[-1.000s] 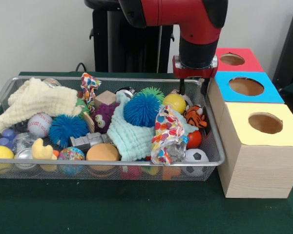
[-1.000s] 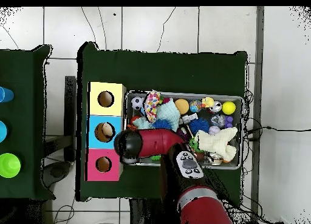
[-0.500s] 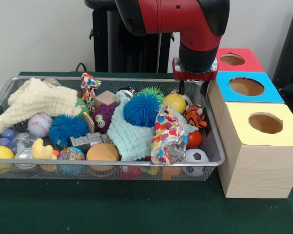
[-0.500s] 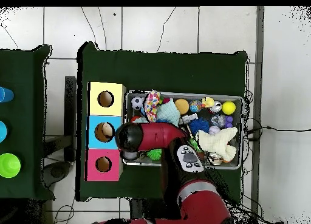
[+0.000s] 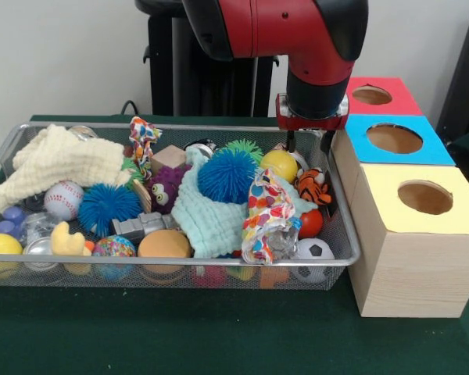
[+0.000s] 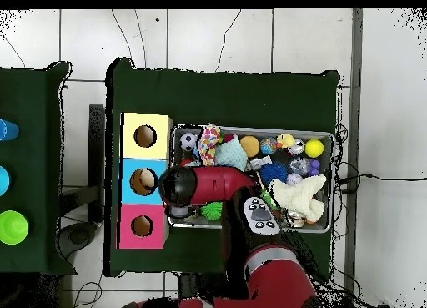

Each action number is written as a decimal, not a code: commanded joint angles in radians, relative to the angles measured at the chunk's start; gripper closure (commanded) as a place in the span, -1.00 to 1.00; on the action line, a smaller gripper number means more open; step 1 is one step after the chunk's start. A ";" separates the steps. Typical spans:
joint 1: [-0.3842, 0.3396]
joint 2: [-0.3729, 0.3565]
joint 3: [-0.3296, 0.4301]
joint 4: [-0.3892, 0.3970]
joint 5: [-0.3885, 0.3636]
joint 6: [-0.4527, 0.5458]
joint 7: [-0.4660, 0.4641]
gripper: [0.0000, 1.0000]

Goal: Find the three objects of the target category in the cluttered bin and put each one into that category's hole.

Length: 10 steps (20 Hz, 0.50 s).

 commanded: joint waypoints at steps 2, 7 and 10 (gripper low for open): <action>-0.027 0.107 0.011 -0.118 -0.016 -0.288 0.133 -1.00; -0.027 0.086 0.015 -0.116 -0.007 -0.251 0.127 -1.00; -0.014 0.098 0.006 -0.140 -0.013 -0.245 0.132 -1.00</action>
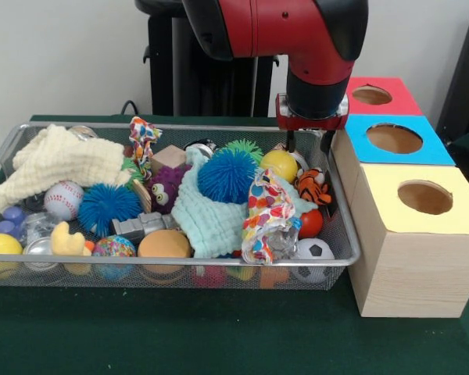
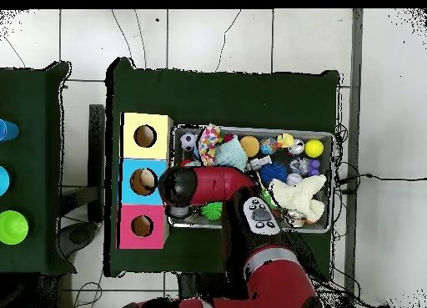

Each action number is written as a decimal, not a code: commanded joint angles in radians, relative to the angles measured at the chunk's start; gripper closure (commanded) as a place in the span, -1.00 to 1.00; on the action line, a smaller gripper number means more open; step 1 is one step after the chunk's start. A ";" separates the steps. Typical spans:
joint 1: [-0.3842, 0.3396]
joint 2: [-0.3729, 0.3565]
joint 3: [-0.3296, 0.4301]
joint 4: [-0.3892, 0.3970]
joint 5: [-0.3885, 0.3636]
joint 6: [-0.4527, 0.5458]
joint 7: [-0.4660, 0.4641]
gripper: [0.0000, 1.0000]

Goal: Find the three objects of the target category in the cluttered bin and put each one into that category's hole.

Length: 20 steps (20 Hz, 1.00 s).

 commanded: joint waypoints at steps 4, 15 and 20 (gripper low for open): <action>0.025 0.152 -0.017 -0.237 -0.012 -0.170 0.143 -1.00; 0.064 0.134 -0.041 -0.035 -0.091 -0.322 0.154 -1.00; 0.087 0.075 -0.066 0.133 -0.105 -0.474 0.208 -1.00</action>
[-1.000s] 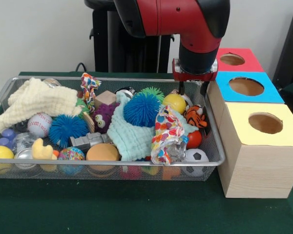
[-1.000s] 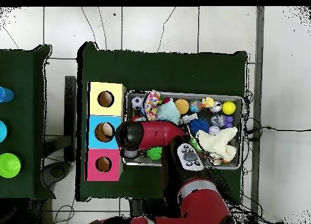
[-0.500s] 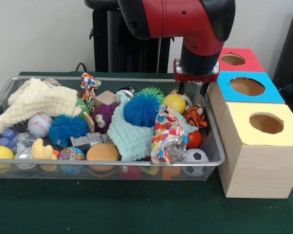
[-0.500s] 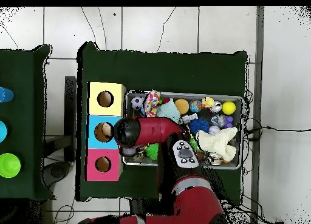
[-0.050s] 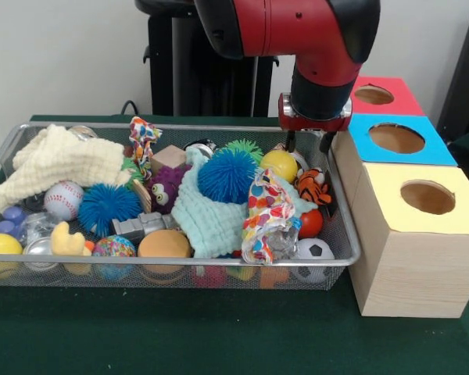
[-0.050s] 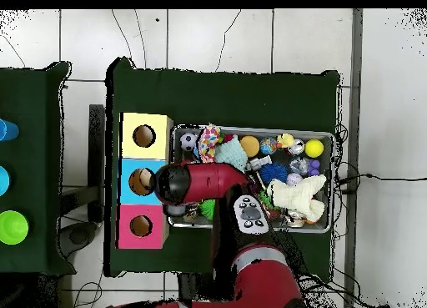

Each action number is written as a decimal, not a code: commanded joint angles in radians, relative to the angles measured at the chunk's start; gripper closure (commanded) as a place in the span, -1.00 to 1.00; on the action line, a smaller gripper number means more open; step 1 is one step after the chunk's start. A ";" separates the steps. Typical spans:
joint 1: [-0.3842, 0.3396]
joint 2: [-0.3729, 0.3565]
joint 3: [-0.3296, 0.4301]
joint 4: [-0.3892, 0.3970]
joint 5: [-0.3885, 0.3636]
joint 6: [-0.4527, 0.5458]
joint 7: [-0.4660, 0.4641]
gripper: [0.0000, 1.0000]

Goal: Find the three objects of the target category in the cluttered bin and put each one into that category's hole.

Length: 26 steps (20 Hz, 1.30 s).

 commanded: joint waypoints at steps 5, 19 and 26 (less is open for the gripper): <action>0.036 0.031 -0.024 0.234 -0.107 -0.624 0.206 -1.00; 0.064 0.180 -0.073 0.128 -0.054 -0.894 0.168 -1.00; 0.067 0.276 -0.078 0.038 -0.026 -0.903 0.128 -1.00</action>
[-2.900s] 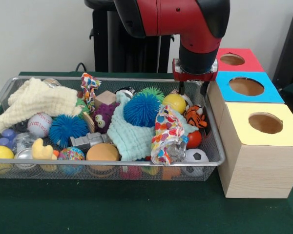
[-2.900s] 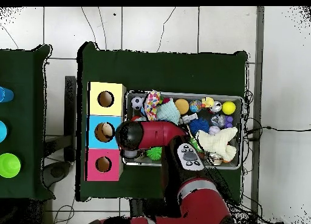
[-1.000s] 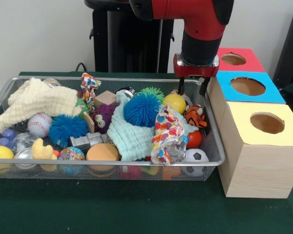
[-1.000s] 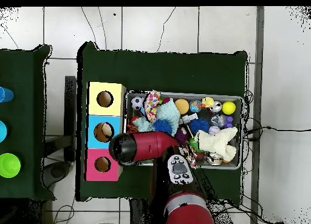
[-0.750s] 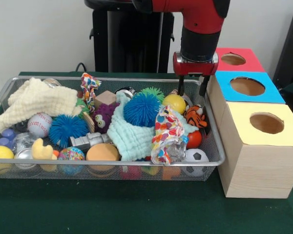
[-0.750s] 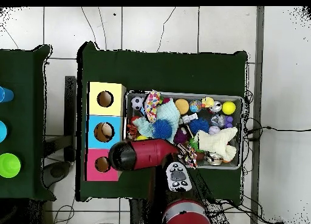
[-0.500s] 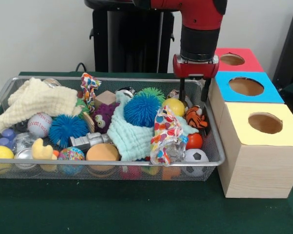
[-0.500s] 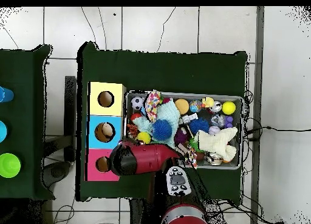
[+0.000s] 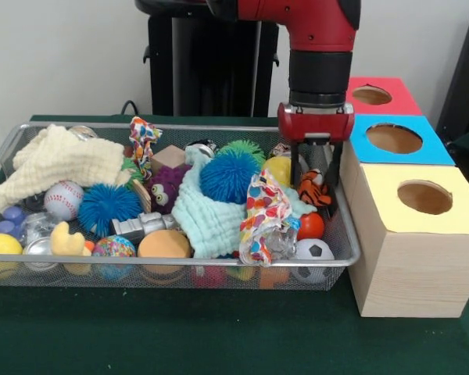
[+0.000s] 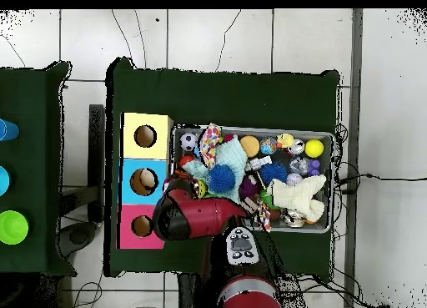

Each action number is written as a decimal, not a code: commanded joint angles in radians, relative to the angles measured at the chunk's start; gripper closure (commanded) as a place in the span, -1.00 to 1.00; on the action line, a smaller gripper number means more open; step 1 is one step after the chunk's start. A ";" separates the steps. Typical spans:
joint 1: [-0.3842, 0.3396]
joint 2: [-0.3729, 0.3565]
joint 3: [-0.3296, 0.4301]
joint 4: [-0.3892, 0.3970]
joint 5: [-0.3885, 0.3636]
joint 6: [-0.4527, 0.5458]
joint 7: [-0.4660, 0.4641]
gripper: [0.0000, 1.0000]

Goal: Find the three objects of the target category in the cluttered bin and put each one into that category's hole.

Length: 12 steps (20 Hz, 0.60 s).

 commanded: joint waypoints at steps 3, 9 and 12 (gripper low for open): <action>0.014 0.339 0.022 -0.149 0.012 -0.101 0.125 -1.00; -0.017 0.357 0.056 -0.174 0.010 0.005 0.068 -1.00; -0.024 0.356 0.065 -0.184 -0.001 0.041 0.050 -1.00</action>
